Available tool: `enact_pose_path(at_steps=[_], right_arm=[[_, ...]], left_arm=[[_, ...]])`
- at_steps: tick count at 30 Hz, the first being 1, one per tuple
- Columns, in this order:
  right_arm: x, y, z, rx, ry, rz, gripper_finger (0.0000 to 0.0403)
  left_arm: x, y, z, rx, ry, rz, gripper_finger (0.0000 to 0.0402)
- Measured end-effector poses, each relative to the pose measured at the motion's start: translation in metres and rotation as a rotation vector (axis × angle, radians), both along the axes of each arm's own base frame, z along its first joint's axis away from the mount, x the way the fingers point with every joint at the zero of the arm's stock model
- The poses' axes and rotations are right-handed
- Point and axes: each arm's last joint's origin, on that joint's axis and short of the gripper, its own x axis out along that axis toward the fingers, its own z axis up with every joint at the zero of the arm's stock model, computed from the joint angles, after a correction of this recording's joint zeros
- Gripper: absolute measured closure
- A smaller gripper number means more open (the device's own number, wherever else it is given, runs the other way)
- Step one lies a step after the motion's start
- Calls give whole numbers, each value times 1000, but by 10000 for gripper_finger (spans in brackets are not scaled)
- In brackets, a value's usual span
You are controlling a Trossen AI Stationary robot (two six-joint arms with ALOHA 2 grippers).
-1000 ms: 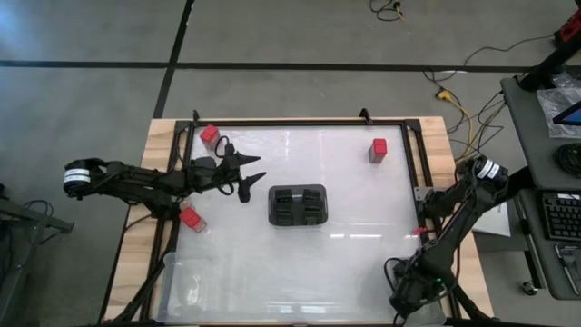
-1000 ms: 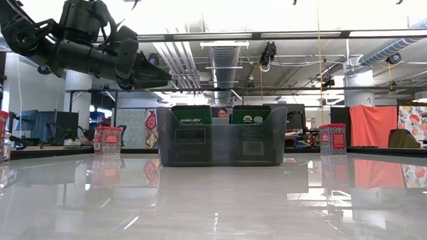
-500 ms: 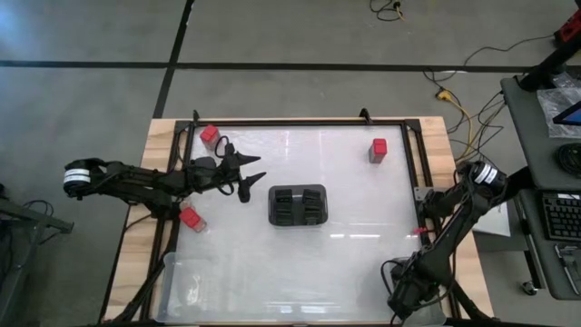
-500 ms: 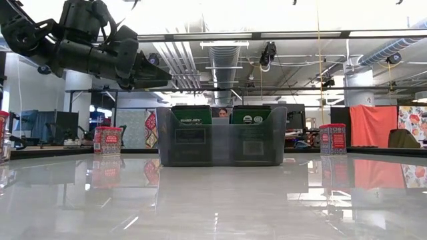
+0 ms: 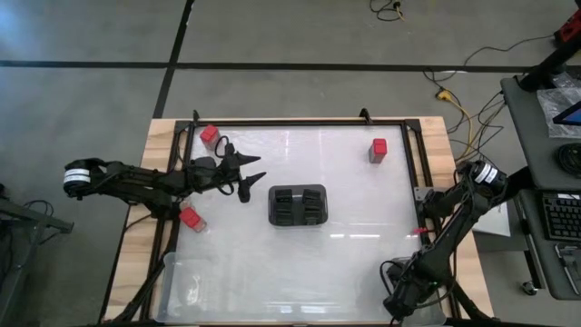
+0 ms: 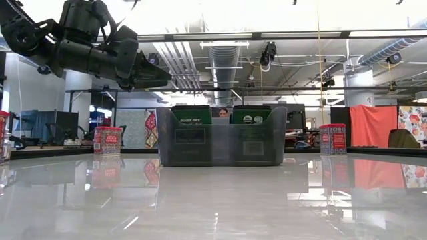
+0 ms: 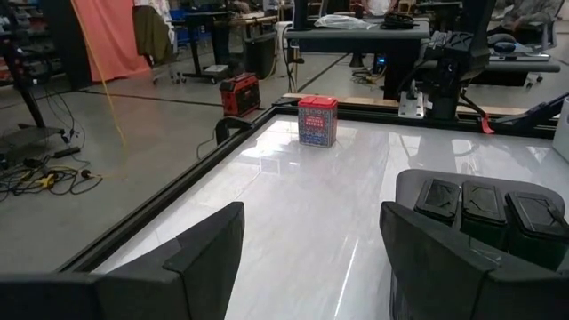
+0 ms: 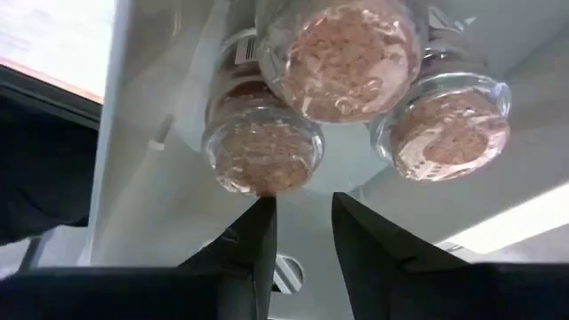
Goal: Sort spices by type
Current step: Put the brown seasoning bottle into the gray bin
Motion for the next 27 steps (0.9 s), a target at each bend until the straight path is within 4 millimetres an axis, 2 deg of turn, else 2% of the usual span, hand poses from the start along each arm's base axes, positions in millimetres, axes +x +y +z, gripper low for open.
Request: enact_pose_path(at_steps=[11,18,27], right_arm=[[2,2,6,47,-36,-13,284],[3,1,8,29,-76,-24,293],[-4,-10,41,89,-94,-163,289]], left_arm=[[0,0,0,0,0,0,154],[0,0,0,0,0,0,154],[0,0,3,6,-29,0,154]])
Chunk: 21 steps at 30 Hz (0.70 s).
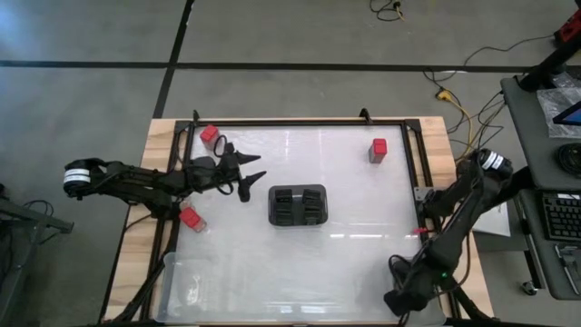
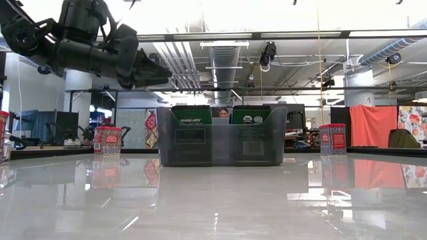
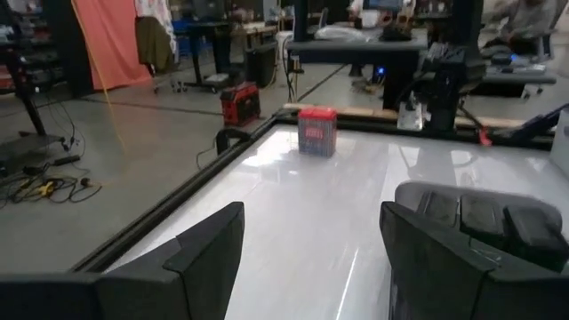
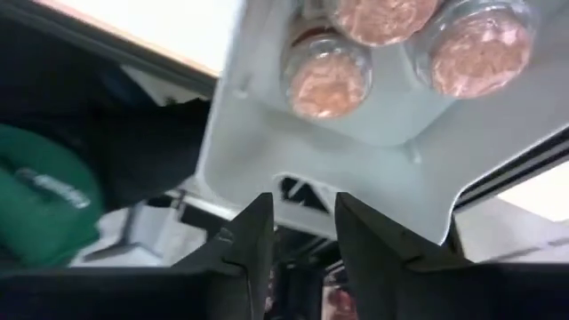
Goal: Sort spices by type
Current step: Put the brown seasoning bottle into the gray bin
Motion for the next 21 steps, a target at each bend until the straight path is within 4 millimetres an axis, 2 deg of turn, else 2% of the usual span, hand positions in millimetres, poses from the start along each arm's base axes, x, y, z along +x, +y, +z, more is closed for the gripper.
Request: enact_pose_path(at_steps=[5,11,17,21], right_arm=[[-4,-12,20,-1,-126,-61,273],[-9,-34,41,-113,-375,-129,260],[3,-57,55,-426,-813,-133,258],[18,-74,57,-668,-959,-40,262]], left_arm=[[1,-2,2,-4,-23,-64,154],[-1,-4,7,-14,-56,-133,154],[-14,-8,20,-28,-79,-175,154],[-31,-12,24,-89,-15,-169,154]])
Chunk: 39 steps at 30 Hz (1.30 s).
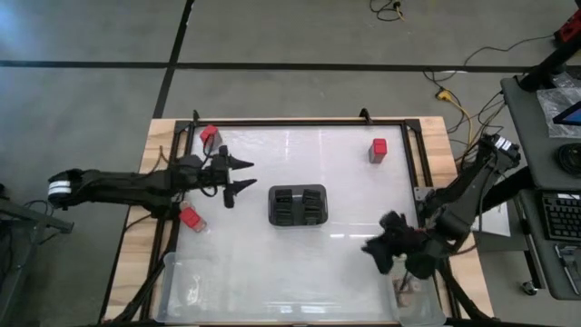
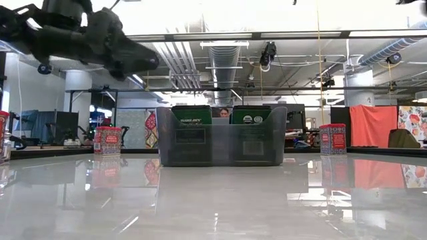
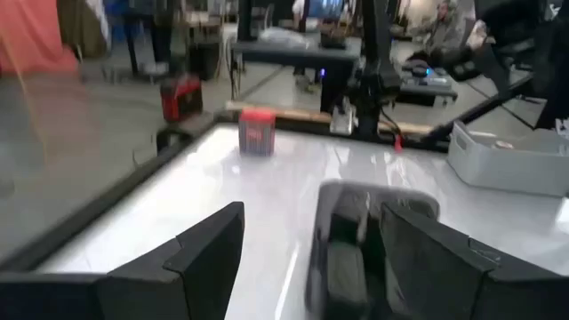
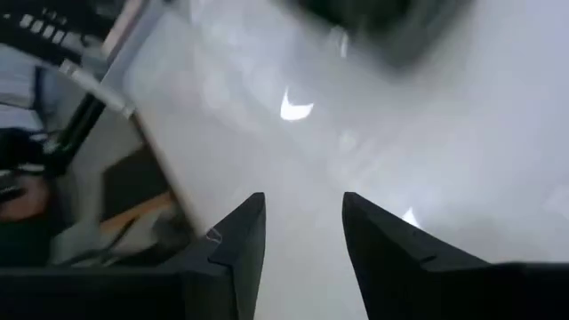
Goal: Sort spices by type
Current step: Put the brown seasoning bottle into the gray bin
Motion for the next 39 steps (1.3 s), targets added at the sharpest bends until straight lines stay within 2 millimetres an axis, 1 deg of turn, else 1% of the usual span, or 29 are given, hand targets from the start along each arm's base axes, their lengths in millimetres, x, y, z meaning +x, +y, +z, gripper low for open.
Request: enact_pose_path(at_steps=[3,8,12,15,18,20,23,26,29,31,36,39], right_arm=[[14,-14,-2,-155,1,20,262],[38,-36,-9,-345,57,56,244],[53,-46,-10,-467,59,116,226],[59,-51,-8,-563,44,138,212],[60,-54,-6,-663,41,128,199],[60,-55,-5,-720,45,123,191],[60,-56,-5,-766,53,130,181],[60,-56,-5,-798,63,156,172],[60,-56,-5,-822,70,172,162],[60,-56,-5,-830,74,176,156],[58,-56,-11,-847,93,194,144],[56,-57,-19,-865,113,200,139]], left_arm=[[-17,-4,3,-70,48,8,154],[-43,-9,14,-242,262,50,154],[-53,-14,29,-347,382,72,154],[-50,-20,40,-391,401,24,154],[-43,-30,45,-418,437,-51,154],[-39,-39,44,-435,496,-83,154],[-38,-50,40,-496,639,-85,154],[-39,-55,37,-553,804,6,154],[-39,-53,38,-557,915,197,154],[-37,-51,38,-536,978,289,154],[-23,-44,32,-560,1130,375,156],[-14,-36,24,-572,1233,416,167]])
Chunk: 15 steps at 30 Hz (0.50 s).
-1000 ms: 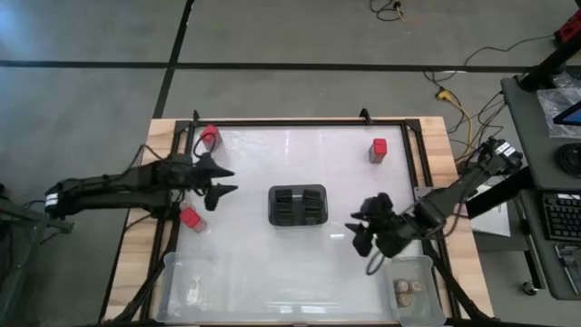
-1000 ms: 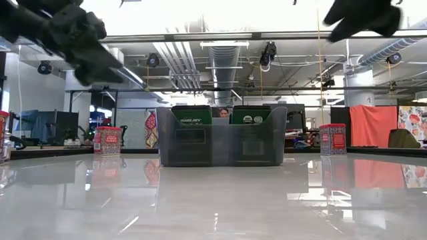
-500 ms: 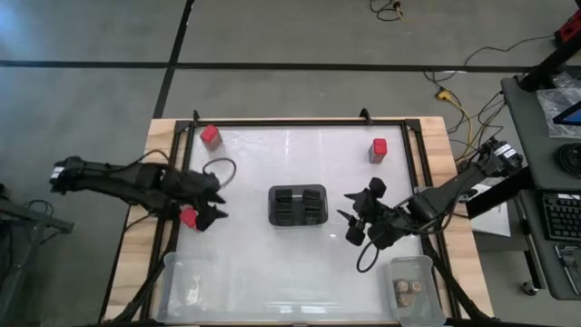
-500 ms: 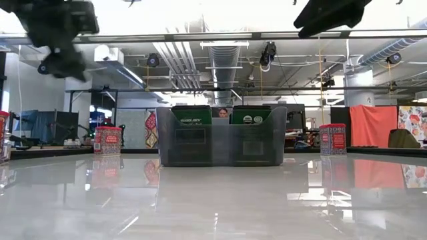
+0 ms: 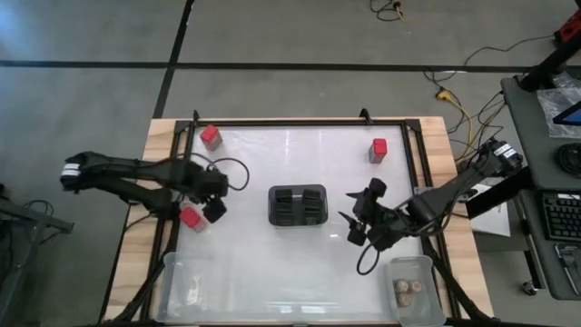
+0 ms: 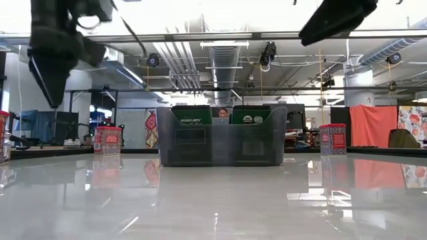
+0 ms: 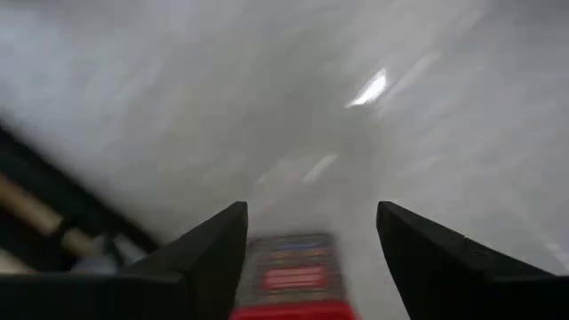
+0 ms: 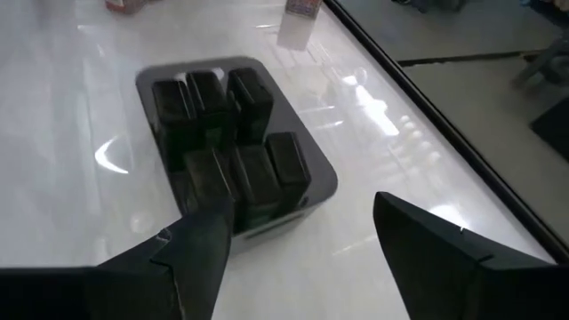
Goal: Sort spices by type
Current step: Put the brown seasoning bottle into the gray bin
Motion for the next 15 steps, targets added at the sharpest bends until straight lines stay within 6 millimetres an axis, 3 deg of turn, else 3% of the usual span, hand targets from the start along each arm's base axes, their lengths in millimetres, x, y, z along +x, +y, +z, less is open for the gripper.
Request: enact_pose_path(at_steps=[7,15], right_arm=[[-10,1,-14,-26,75,0,143],[-21,6,-16,-51,130,31,164]], left_arm=[[6,29,-20,-30,307,76,230],[12,54,-45,-140,536,119,350]])
